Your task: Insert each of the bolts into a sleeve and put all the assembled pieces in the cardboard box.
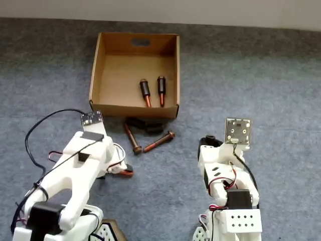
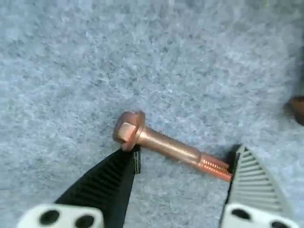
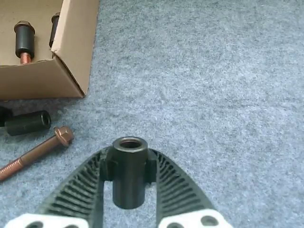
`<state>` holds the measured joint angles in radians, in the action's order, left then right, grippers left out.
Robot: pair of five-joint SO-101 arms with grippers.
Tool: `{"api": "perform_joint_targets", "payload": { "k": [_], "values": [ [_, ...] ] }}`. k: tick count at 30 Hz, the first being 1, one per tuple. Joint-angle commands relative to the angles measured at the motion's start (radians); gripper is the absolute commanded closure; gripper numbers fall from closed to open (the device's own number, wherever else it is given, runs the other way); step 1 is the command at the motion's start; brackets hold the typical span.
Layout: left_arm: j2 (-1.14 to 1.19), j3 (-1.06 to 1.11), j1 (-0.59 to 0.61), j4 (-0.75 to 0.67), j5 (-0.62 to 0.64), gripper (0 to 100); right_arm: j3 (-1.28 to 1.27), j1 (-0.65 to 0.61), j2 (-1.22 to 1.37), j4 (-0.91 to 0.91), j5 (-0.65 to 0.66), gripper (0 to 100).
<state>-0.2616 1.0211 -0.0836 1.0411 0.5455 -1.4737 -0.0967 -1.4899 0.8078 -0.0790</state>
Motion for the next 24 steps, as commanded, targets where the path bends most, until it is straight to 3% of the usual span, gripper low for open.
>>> {"api": "perform_joint_targets", "payload": {
  "k": [1,10,19,24],
  "values": [
    [0.019,-0.062,0.007,-0.028,-0.002,78,0.004,0.007,-0.012,0.001,-0.009,99.2],
    [0.019,-0.119,-0.015,-0.025,-0.143,95,0.004,0.007,-0.012,0.001,-0.009,99.2],
    [-0.094,-0.120,-0.013,0.118,-0.298,96,0.004,0.007,-0.012,0.001,-0.009,99.2],
    [-0.189,-0.117,-0.013,0.086,-0.516,96,0.004,0.007,-0.012,-0.001,-0.009,99.2]
  ]
}}
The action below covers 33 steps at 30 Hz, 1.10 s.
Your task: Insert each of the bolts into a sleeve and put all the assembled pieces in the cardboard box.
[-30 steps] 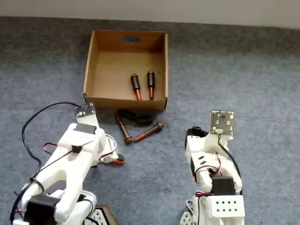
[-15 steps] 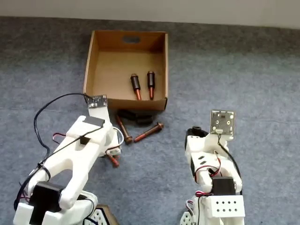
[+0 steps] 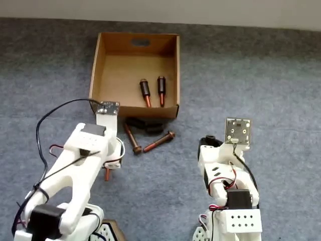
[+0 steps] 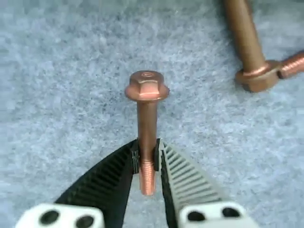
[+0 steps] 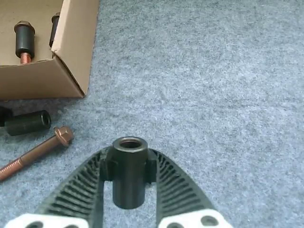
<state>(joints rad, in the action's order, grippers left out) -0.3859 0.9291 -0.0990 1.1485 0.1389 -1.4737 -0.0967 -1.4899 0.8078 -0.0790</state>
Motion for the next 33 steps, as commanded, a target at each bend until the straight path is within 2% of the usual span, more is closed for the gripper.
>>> {"api": "perform_joint_targets", "payload": {
  "k": [1,6,11,25,33],
  "values": [
    [-0.070,-0.024,-0.002,-0.031,-0.140,95,0.004,0.007,-0.012,-0.001,-0.009,99.2],
    [-0.035,-0.022,-0.001,-0.028,-0.166,95,0.004,0.007,-0.012,-0.001,-0.009,99.2],
    [0.082,-0.025,0.001,-0.014,-0.166,85,0.004,0.007,-0.012,-0.001,-0.009,99.2],
    [0.117,-0.104,-0.004,-0.176,-0.167,86,0.004,0.007,-0.012,-0.001,-0.009,99.2],
    [0.119,-0.074,-0.001,-0.172,-0.167,86,0.004,0.007,-0.012,-0.001,-0.009,99.2]
  ]
}}
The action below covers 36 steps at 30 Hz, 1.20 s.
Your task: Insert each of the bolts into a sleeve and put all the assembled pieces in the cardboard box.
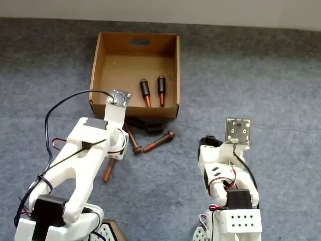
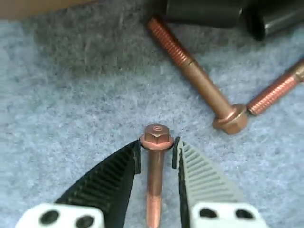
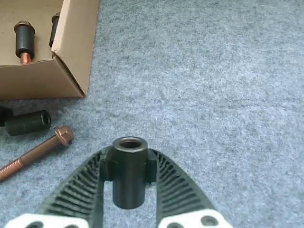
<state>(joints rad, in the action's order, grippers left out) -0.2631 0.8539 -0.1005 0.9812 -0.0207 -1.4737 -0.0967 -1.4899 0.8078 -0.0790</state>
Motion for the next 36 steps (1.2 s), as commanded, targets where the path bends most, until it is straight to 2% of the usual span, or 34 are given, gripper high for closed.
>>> {"api": "perform_joint_targets", "payload": {
  "k": [1,14,18,36],
  "values": [
    [-0.004,0.010,0.001,-0.005,-0.008,86,0.004,0.007,-0.012,-0.001,-0.009,99.2],
    [-0.004,0.041,-0.004,-0.012,-0.009,86,-0.001,0.007,-0.012,0.001,-0.009,99.2],
    [-0.002,0.045,-0.002,-0.008,-0.095,86,-0.012,0.007,-0.012,-0.002,-0.009,99.2],
    [-0.002,0.041,-0.004,-0.006,-0.097,86,-0.015,0.007,-0.012,-0.002,-0.009,99.2]
  ]
}}
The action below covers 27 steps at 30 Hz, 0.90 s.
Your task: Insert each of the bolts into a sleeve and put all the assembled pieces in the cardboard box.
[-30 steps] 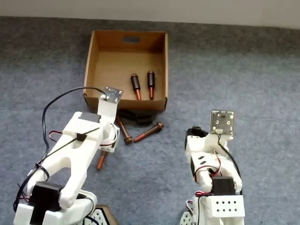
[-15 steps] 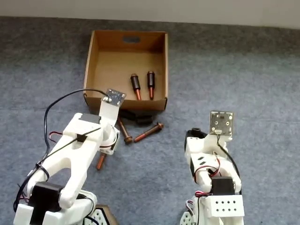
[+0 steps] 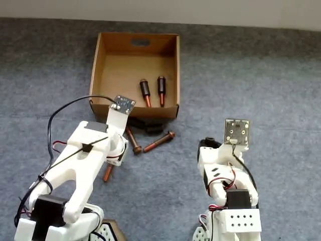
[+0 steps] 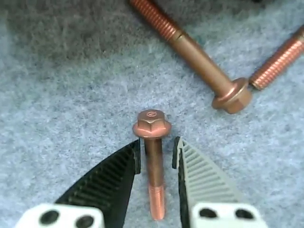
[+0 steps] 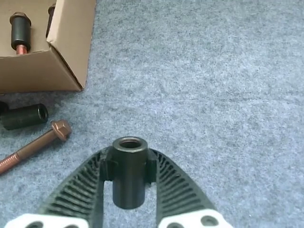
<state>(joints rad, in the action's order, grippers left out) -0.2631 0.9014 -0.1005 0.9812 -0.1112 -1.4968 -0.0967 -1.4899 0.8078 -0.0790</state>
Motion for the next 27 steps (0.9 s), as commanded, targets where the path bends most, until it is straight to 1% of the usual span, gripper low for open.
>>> {"api": "perform_joint_targets", "payload": {
  "k": [1,11,17,27],
  "values": [
    [-0.002,-0.007,-0.002,-0.006,-0.003,86,0.008,0.007,-0.012,-0.002,-0.009,99.2],
    [-0.002,-0.036,-0.001,-0.003,-0.002,86,0.008,0.007,-0.012,-0.002,-0.009,99.2],
    [-0.002,-0.094,-0.002,0.083,-0.002,86,0.008,0.007,-0.012,-0.002,-0.009,99.2],
    [-0.001,-0.090,-0.002,0.089,-0.002,86,0.008,0.007,-0.012,-0.002,-0.009,99.2]
  ]
}}
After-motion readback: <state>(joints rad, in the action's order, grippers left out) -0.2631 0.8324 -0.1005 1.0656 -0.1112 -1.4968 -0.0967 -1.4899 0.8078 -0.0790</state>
